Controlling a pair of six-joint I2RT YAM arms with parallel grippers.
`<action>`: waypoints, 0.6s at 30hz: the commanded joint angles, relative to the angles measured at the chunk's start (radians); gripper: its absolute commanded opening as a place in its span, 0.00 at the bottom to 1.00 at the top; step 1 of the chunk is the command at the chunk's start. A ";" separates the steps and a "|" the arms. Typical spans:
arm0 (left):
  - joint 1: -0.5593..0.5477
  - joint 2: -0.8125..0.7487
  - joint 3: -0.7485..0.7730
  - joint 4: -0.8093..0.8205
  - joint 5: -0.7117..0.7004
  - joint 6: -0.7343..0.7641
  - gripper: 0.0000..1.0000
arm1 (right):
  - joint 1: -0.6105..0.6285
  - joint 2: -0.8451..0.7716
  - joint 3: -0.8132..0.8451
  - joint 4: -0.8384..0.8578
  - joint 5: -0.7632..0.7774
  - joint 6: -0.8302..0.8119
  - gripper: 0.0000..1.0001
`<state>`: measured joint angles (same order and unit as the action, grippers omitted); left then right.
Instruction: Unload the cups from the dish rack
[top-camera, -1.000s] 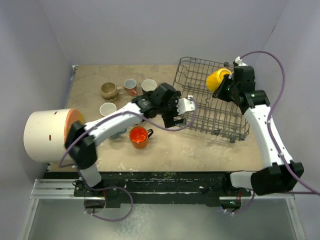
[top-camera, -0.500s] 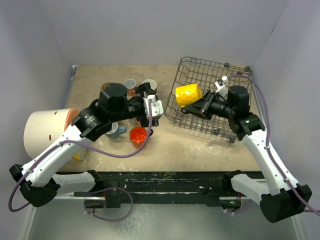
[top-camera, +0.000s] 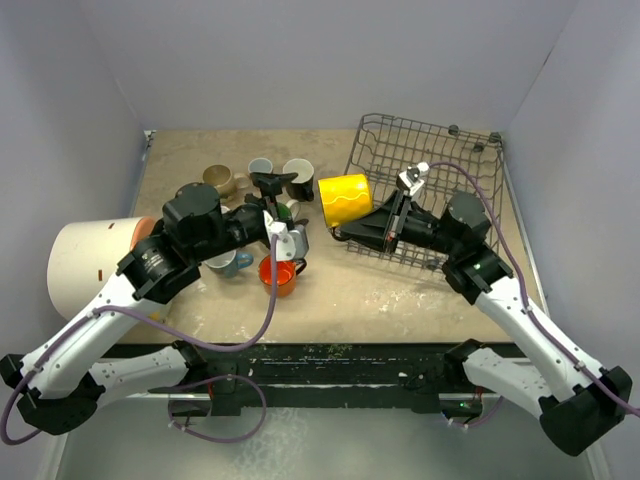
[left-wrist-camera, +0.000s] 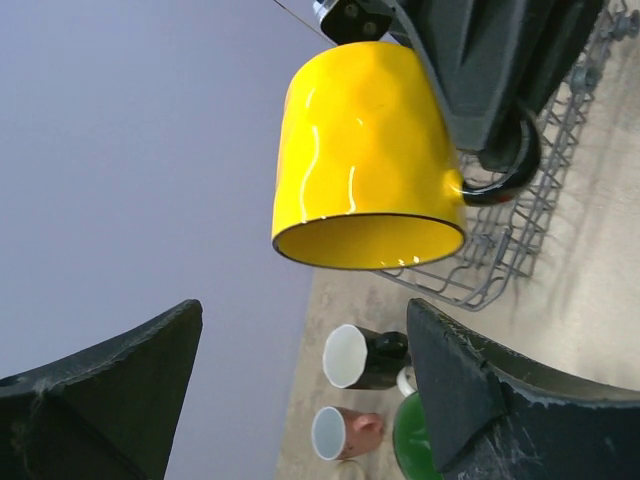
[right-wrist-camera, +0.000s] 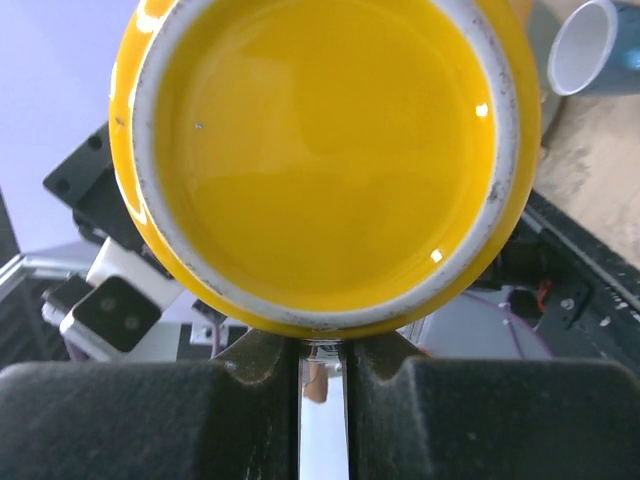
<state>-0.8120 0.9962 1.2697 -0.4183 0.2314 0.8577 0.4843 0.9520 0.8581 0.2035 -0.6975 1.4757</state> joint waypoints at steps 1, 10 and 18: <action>0.002 0.002 0.016 0.091 0.014 0.065 0.84 | 0.066 -0.044 0.024 0.201 0.015 0.054 0.00; 0.003 0.033 0.057 0.081 0.091 0.065 0.64 | 0.190 -0.022 -0.007 0.314 0.080 0.089 0.00; 0.002 0.033 0.063 0.070 0.115 0.062 0.39 | 0.267 0.011 -0.062 0.475 0.137 0.144 0.00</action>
<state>-0.8120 1.0367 1.2922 -0.3862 0.3126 0.9104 0.7212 0.9627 0.7918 0.4587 -0.6106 1.5883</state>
